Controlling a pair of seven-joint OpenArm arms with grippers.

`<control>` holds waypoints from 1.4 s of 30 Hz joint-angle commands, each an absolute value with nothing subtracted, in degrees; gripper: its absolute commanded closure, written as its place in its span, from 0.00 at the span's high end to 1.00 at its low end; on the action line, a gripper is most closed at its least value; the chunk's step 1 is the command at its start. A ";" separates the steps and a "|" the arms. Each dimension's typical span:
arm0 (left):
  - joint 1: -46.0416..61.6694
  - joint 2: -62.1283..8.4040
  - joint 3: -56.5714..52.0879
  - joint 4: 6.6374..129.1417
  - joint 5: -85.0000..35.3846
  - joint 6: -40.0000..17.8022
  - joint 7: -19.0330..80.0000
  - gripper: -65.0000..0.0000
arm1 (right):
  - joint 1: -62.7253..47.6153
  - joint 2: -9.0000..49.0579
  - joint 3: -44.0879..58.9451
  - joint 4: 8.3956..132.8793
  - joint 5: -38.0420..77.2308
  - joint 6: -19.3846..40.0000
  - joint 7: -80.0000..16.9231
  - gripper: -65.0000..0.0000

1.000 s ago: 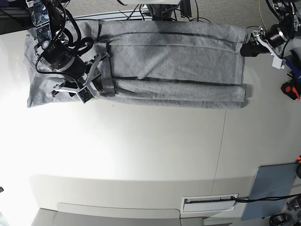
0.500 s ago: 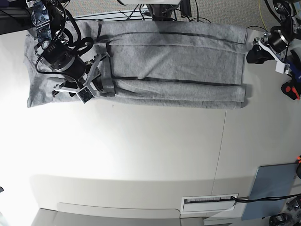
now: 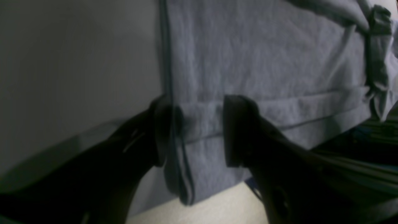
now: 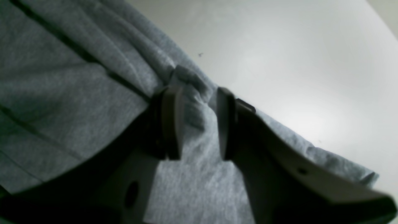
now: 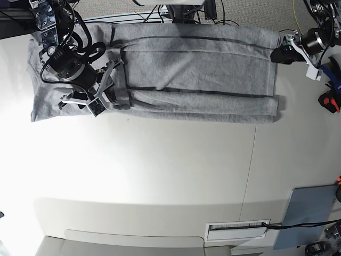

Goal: Fold the T-shirt properly
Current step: 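Grasp the opposite side corner near the collar fold with the left gripper, then fold the grasped side over toward the right gripper with the left gripper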

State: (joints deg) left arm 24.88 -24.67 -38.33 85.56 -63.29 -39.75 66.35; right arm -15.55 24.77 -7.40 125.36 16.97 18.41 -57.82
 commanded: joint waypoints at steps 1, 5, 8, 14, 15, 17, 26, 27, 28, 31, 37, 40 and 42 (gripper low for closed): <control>24.93 -25.89 -38.81 86.43 -64.79 -40.00 66.04 0.43 | -15.07 25.39 -7.09 126.32 17.10 18.20 -56.55 0.29; 24.95 -25.85 -38.81 86.43 -63.40 -40.00 66.50 0.43 | -15.07 25.39 -7.07 126.32 17.10 18.20 -56.60 0.29; 24.95 -25.36 -38.81 86.41 -59.77 -40.00 65.71 0.43 | -15.07 25.39 -7.07 126.32 17.08 18.20 -56.82 0.29; 24.95 -23.46 -38.81 86.37 -55.75 -40.00 64.14 0.43 | -15.07 25.39 -7.07 126.32 17.10 18.20 -56.84 0.29; 24.99 -23.07 -38.76 86.35 -54.43 -40.00 63.26 0.43 | -15.07 25.39 -7.07 126.32 17.10 18.20 -56.86 0.29; 25.12 -22.52 -38.76 86.32 -53.95 -40.00 62.54 0.43 | -15.07 25.39 -7.07 126.32 17.10 18.20 -56.95 0.29; 26.39 -20.91 -38.76 86.32 -62.02 -40.00 67.11 0.43 | -15.07 25.36 -7.09 126.32 17.10 18.20 -56.93 0.29; 26.57 -20.93 -38.76 86.32 -62.33 -40.00 67.05 0.43 | -15.07 25.39 -7.07 126.32 17.10 18.20 -56.93 0.29; 26.65 -20.93 -38.76 86.32 -62.76 -40.00 67.07 0.43 | -15.07 25.39 -7.07 126.32 17.10 18.20 -56.93 0.29; 26.65 -20.93 -38.76 86.32 -64.03 -40.00 67.07 0.42 | -15.07 25.39 -7.07 126.32 17.10 18.20 -56.90 0.29; 26.65 -20.78 -38.76 86.32 -64.99 -40.00 64.51 0.31 | -15.07 25.39 -7.07 126.32 17.10 18.20 -56.95 0.29; 26.63 -20.78 -38.76 86.32 -62.63 -40.00 61.73 0.15 | -15.07 25.39 -7.07 126.32 17.08 18.20 -56.95 0.29; 26.63 -20.78 -38.76 86.32 -62.67 -40.00 61.19 0.06 | -15.07 25.39 -7.07 126.32 16.56 18.20 -56.97 0.29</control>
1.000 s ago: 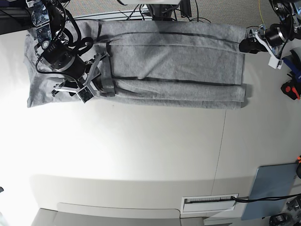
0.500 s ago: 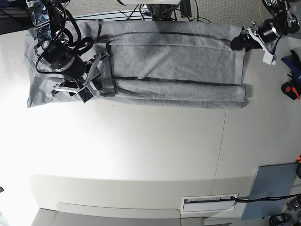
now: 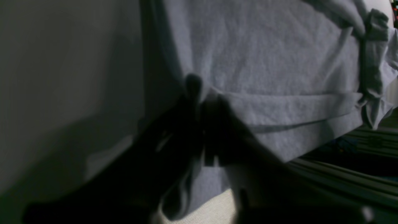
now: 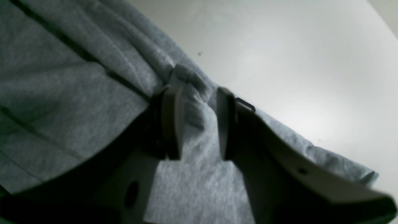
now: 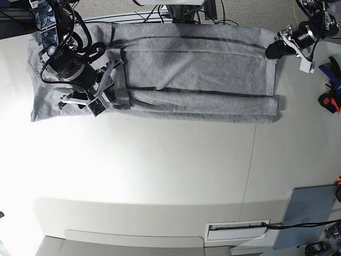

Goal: Fold the T-shirt properly
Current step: 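Fold the grasped side over toward the right gripper with the left gripper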

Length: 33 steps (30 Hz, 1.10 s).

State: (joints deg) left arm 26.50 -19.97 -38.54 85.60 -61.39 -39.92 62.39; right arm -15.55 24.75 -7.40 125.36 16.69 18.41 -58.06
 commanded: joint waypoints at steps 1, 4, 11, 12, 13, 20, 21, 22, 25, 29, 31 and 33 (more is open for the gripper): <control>26.65 -20.78 -38.76 86.32 -62.87 -40.00 60.95 0.04 | -15.07 25.39 -7.07 126.32 15.59 18.17 -56.97 0.29; 26.65 -20.78 -38.76 86.35 -66.78 -40.00 61.04 0.04 | -15.07 25.39 -7.01 126.32 8.97 14.39 -56.95 0.29; 26.85 -20.47 -38.76 94.30 -69.93 -40.00 63.53 0.04 | -15.09 25.41 -2.35 126.32 -4.62 7.51 -57.25 0.29; 26.87 -19.90 -38.76 96.60 -69.91 -40.00 63.66 0.04 | -15.09 25.41 -0.67 126.32 -4.54 7.51 -57.32 0.29; 26.98 -19.05 -38.76 98.87 -69.93 -40.00 63.68 0.04 | -15.09 25.41 1.10 126.32 -4.54 7.51 -57.28 0.29; 27.00 -11.18 -38.76 109.19 -75.50 -40.00 66.19 0.04 | -15.25 25.41 11.86 126.28 -3.90 7.49 -57.43 0.29; 26.98 -10.41 -38.76 109.54 -76.60 -40.00 66.63 0.04 | -15.29 25.41 13.08 126.26 -3.88 7.49 -57.58 0.29; 26.98 -9.76 -38.76 109.67 -77.82 -40.00 67.05 0.04 | -15.27 25.41 14.20 126.26 -3.90 7.49 -57.91 0.29; 26.98 -8.19 -38.70 109.67 -81.17 -40.00 68.47 0.04 | -15.29 25.41 16.78 126.26 -3.88 7.49 -58.28 0.29; 27.66 -7.79 -34.50 109.69 -84.79 -40.00 69.69 0.04 | -15.49 25.39 17.69 126.26 -3.86 7.49 -58.17 0.29; 27.94 -7.79 -29.85 109.69 -85.00 -40.00 69.67 0.04 | -15.55 25.39 17.69 126.26 -3.22 7.49 -58.13 0.29; 27.90 -7.77 -24.12 109.69 -85.00 -40.00 69.47 0.04 | -15.57 25.39 17.69 126.26 -2.13 7.49 -58.15 0.29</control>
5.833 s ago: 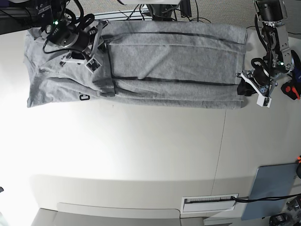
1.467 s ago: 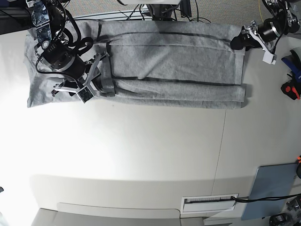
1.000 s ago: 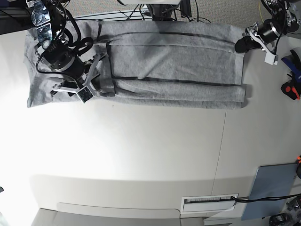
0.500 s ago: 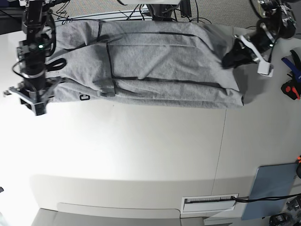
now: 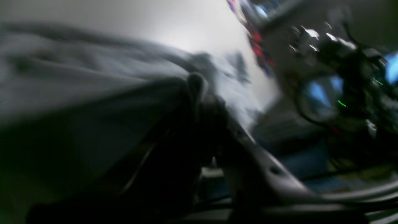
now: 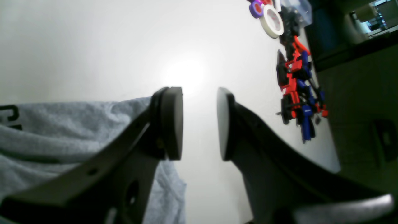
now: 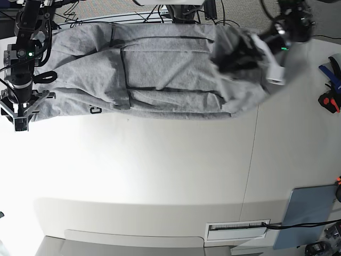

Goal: Fold the T-shirt properly
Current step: 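Fold the grasped side over toward the right gripper with the left gripper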

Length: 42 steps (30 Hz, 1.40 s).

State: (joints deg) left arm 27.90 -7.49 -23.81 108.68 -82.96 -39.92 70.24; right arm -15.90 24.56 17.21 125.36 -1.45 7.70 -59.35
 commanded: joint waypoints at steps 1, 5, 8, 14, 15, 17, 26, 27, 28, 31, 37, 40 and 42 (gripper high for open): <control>27.73 -7.77 -21.17 109.69 -84.53 -40.00 68.95 0.04 | -15.57 25.39 17.69 126.26 -1.87 7.49 -58.15 0.29; 26.22 -6.87 -9.76 109.69 -74.67 -40.00 62.65 0.04 | -15.68 25.39 17.69 125.95 -1.72 7.51 -58.17 0.29; 24.58 -5.41 -2.50 109.69 -67.16 -40.00 57.49 0.04 | -15.88 25.39 17.69 124.29 -1.74 7.51 -58.08 0.29; 19.46 -1.87 10.26 109.67 -56.90 -38.50 55.35 0.04 | -15.88 25.41 17.69 117.93 -1.76 7.51 -58.02 0.29; 18.68 -1.17 12.05 109.65 -54.98 -37.12 55.33 0.04 | -15.88 25.41 17.69 116.90 -1.76 7.51 -58.06 0.29; 17.54 0.05 15.42 109.62 -50.35 -34.39 54.08 0.04 | -15.88 25.41 17.69 115.48 -2.26 7.51 -58.04 0.29; 15.20 0.27 27.53 109.08 -34.26 -25.21 48.73 0.04 | -15.88 26.65 22.50 115.04 -10.33 6.63 -58.19 0.29; 15.22 0.25 28.18 108.66 -33.80 -24.99 48.31 0.04 | -15.88 26.68 23.92 115.04 -10.33 6.52 -58.17 0.29; 15.22 0.27 28.60 108.20 -33.58 -25.02 48.12 0.04 | -15.88 26.68 25.34 115.04 -10.26 6.55 -58.19 0.29; 15.22 0.30 29.12 106.96 -33.63 -25.06 47.86 0.04 | -16.12 26.68 29.76 115.04 -8.01 6.55 -58.46 0.29; 14.35 0.30 29.12 105.21 -33.39 -25.08 45.82 0.07 | -17.19 26.65 35.73 115.04 -4.54 6.59 -58.67 0.29; 13.93 0.30 29.12 104.68 -33.45 -25.52 45.80 0.24 | -17.17 26.68 36.47 115.04 -3.84 6.61 -59.48 0.29; 13.93 0.32 29.12 104.68 -34.11 -25.52 45.80 0.36 | -17.15 26.65 36.47 115.04 -3.55 6.61 -59.53 0.29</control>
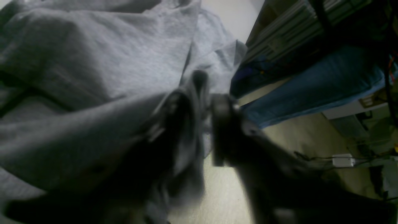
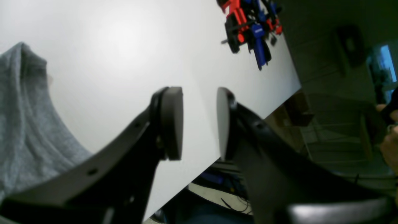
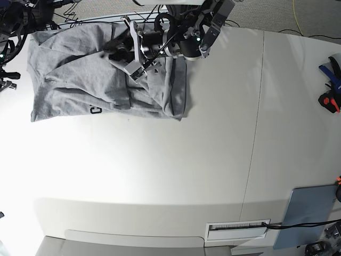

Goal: Fold the T-shirt properly
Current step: 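Fold the grasped side over toward the right gripper with the left gripper, then release the fold and raise the left gripper above the shirt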

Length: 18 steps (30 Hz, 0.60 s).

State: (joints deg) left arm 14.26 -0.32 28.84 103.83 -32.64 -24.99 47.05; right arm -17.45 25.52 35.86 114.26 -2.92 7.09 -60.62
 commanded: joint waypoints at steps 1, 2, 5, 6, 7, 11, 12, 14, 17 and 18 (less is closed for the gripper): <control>13.91 0.32 29.12 104.68 -34.85 -25.52 45.80 0.40 | -17.15 26.65 36.47 115.04 -3.11 6.61 -59.51 0.29; 13.91 0.32 29.12 104.68 -35.46 -25.65 45.80 0.42 | -17.15 26.65 36.47 115.04 -2.66 6.61 -59.53 0.29; 13.34 0.27 29.12 104.71 -36.47 -29.69 45.98 0.42 | -17.15 26.65 36.47 115.04 -1.65 6.63 -59.44 0.29; 12.78 0.25 29.06 104.84 -36.45 -29.85 46.19 0.42 | -17.15 26.65 36.47 115.04 -1.67 6.63 -59.40 0.29; 12.12 0.14 29.06 105.16 -36.40 -29.67 46.78 0.42 | -17.15 26.65 36.47 115.04 -1.67 6.63 -59.42 0.29; 10.15 -0.56 26.76 108.18 -34.30 -27.86 52.31 0.42 | -17.15 26.65 36.47 115.04 -1.67 6.63 -59.40 0.29; 10.33 -0.78 25.39 108.95 -33.04 -27.64 53.19 0.42 | -17.15 26.65 36.47 115.04 -1.67 6.63 -59.40 0.29; 11.20 -1.67 22.13 110.02 -31.73 -24.75 53.30 0.42 | -17.15 26.65 36.47 115.04 -1.65 6.63 -59.40 0.29; 13.47 -3.03 16.73 111.11 -31.48 -23.46 53.12 0.42 | -17.15 26.65 36.47 115.04 -1.50 6.63 -59.35 0.29; 14.52 -3.20 14.74 111.46 -31.46 -23.46 53.15 0.42 | -17.15 26.65 36.47 115.04 -1.21 6.63 -59.33 0.29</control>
